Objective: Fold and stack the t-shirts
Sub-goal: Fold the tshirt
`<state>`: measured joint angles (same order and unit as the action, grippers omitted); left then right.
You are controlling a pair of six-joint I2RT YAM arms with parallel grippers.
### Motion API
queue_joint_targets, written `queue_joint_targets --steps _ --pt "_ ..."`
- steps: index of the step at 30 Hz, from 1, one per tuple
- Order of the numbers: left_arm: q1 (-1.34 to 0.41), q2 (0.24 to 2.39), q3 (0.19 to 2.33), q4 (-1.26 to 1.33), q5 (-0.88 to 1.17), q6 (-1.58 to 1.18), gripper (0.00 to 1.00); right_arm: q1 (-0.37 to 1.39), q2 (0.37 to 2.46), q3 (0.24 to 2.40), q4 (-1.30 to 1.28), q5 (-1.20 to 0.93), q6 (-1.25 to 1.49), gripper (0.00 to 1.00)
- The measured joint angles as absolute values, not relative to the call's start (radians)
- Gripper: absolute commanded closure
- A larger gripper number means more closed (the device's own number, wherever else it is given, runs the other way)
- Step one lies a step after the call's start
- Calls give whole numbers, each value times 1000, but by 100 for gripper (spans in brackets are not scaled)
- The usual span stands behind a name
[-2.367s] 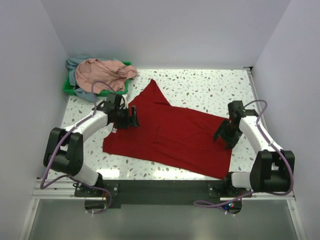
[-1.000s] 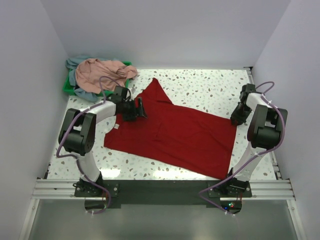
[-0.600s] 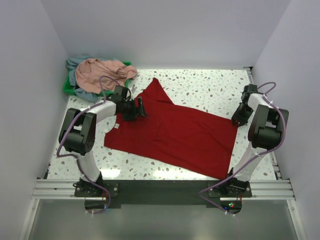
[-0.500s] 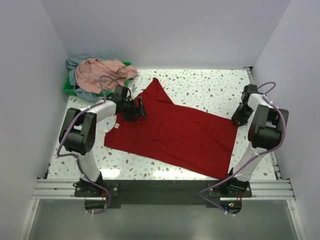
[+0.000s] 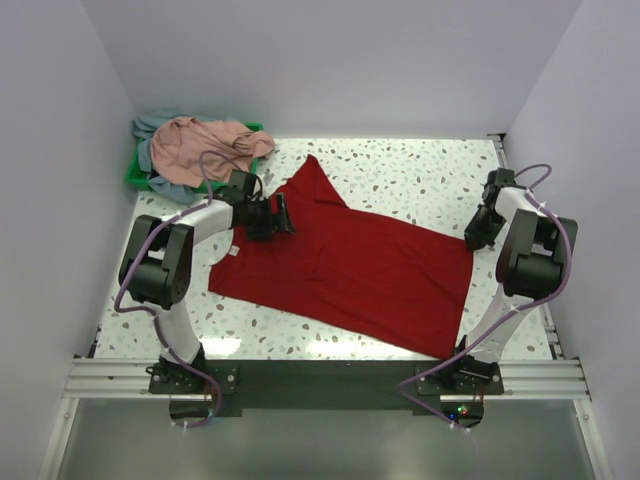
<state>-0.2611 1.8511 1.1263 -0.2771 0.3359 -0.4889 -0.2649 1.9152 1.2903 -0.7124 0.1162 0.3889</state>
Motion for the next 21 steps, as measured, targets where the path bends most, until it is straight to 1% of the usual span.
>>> queue_joint_targets --steps 3,6,15,21 --pt "-261 1851 1126 -277 336 -489 13 -266 1915 1294 -720 118 382 82" --pt "-261 1851 1126 -278 335 -488 13 -274 1916 1298 -733 119 371 78" --pt "-261 1851 1126 -278 334 -488 13 -291 1918 1317 -772 121 352 80" --pt "-261 1851 1126 -277 335 -488 13 -291 1919 1342 -785 118 345 85"
